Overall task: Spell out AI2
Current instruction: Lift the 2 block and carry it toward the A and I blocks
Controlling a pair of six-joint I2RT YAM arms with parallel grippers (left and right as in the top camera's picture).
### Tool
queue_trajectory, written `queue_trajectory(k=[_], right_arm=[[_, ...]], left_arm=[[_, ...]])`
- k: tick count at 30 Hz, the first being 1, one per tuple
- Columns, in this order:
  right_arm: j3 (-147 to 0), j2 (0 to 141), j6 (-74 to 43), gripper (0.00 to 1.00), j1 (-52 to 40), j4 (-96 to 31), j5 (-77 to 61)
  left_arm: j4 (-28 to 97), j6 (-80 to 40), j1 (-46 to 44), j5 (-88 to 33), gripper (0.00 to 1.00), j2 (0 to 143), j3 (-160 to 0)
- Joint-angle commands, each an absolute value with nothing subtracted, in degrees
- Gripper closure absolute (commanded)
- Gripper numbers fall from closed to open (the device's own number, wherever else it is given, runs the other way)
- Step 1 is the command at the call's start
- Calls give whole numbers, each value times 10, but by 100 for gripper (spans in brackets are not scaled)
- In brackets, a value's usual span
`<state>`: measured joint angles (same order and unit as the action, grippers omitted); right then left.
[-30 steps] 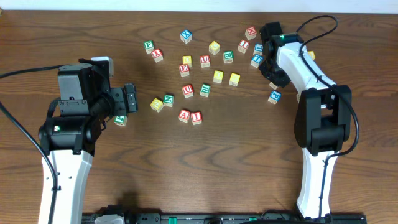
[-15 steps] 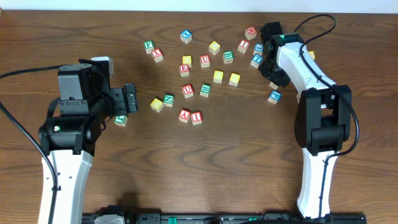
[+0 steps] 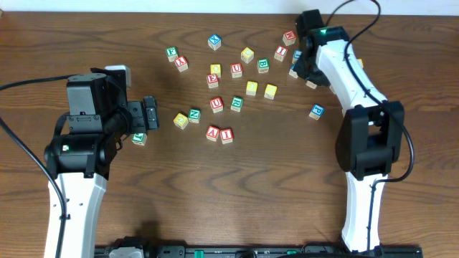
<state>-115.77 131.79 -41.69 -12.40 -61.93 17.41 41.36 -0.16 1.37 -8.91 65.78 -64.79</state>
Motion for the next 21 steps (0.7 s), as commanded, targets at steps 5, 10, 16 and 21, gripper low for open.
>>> queue_trajectory(k=[5,10,16,21], right_arm=[[-1188,1315,-344,87,-189,-627,178],[-1188,1315,-342,90,-234,-629,178],[-1188,1315,-353,92,-290,-659,172],[-1188,1315,-369,94,-324,-683,169]], left_arm=[[414,0,16,-92,6,656,-663],[414,0,16,-92,6,656,-663],[414,0,16,-92,6,656,-663],[414,0,16,-92,6,656,-663]])
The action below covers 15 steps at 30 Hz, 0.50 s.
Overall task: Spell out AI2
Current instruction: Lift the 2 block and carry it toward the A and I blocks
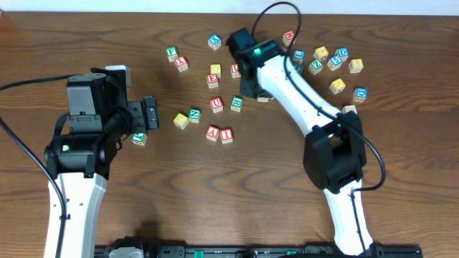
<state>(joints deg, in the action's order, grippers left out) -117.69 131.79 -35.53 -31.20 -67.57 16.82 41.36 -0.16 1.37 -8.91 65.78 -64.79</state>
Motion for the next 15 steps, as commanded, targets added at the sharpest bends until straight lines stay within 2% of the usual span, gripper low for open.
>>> queue_trajectory(k=[1,4,15], right_arm=[[-1188,1315,-376,95,-331,-692,162],[-1188,1315,-384,99,-337,-706,152],[-1188,1315,-387,99,-368,-728,142]], left_arm=[[414,0,16,-92,5,656,-663],[414,0,16,-92,5,656,-663],[414,0,16,-92,6,656,-663]])
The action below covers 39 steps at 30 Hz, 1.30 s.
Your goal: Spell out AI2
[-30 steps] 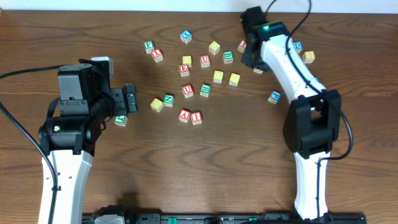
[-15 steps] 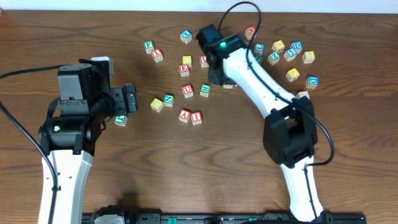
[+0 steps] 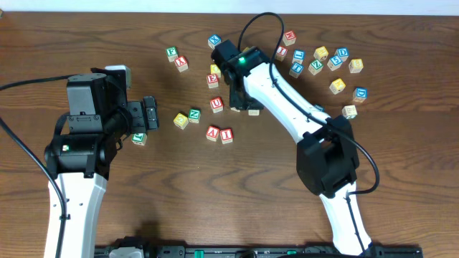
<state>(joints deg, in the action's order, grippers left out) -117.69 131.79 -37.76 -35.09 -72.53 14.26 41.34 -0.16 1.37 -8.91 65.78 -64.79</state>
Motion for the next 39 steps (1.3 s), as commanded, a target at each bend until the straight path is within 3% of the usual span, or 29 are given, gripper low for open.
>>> queue_trajectory(k=[1,30,39], right_arm=[[-1188,1315,-388,99,-373,-728,142],[-1187,1302,-385,99,-379,-720,159],[-1037,1183,-381,88,-379,-616,158]], left_arm=[[414,0,16,-92,6,656,-663],[414,0,16,-92,6,656,-663],[414,0,16,-92,6,656,-663]])
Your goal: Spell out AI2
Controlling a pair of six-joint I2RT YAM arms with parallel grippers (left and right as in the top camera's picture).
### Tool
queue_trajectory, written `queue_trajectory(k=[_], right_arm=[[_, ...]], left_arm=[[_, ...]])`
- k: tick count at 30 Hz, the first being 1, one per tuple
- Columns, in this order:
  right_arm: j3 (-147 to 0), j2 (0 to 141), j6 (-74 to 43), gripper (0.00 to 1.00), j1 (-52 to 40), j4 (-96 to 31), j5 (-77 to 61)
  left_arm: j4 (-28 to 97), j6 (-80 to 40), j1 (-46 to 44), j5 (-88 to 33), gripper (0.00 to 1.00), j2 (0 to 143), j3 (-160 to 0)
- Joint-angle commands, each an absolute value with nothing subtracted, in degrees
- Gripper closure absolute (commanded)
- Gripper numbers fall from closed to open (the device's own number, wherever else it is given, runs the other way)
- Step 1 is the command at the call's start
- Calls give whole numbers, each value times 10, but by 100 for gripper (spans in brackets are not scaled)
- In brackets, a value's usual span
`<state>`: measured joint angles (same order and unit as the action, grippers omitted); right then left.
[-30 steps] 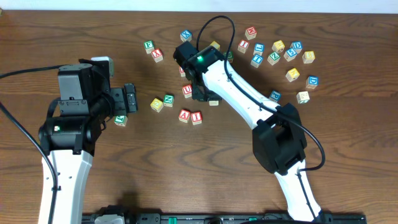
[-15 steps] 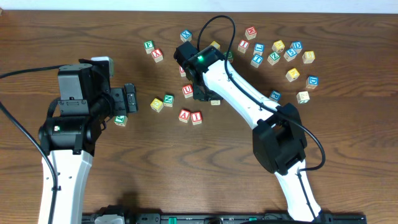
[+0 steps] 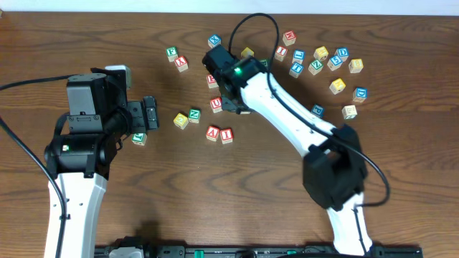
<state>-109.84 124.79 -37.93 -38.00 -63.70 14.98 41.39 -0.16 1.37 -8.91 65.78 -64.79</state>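
Note:
A red A block (image 3: 213,132) and a red I block (image 3: 226,135) lie side by side at the table's middle. My right arm reaches in from the right, and its gripper (image 3: 234,105) hangs just above and right of that pair, beside a red U block (image 3: 216,104). The wrist hides the fingers, so whether they hold anything cannot be told. My left gripper (image 3: 151,113) rests at the left, with a green block (image 3: 138,137) just below it. No block can be read as a 2 at this size.
Loose letter blocks lie scattered behind the pair: a yellow (image 3: 181,120) and a green one (image 3: 194,115) to its left, a cluster at the back right (image 3: 320,52), and a blue block (image 3: 317,110) and a cream one (image 3: 349,112) at the right.
My right wrist has shifted a little left and back, now over the spot by the U block. The yellow block seen under its fingers is hidden. The left arm has not moved.
My right gripper was first at the back right among the block cluster. Then it stood over the middle blocks near two yellow ones, then further left beside the green and U blocks, and now slightly further left. The A and I pair and the left arm stayed put.

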Motion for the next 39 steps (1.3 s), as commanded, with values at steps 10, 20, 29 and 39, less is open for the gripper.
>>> queue_trajectory(k=[10,20,29,39], right_arm=[[-848,1094,-380,88,-380,-514,120],[-755,1089,-370,89,-380,-419,94],[-754,1089,-330,88,-389,-375,92],[-753,1089,-312,88,-404,-353,93]], left_arm=[[414,0,16,-92,6,656,-663],[414,0,16,-92,6,656,-663],[414,0,16,-92,6,656,-663],[414,0,16,-92,6,656,-663]])
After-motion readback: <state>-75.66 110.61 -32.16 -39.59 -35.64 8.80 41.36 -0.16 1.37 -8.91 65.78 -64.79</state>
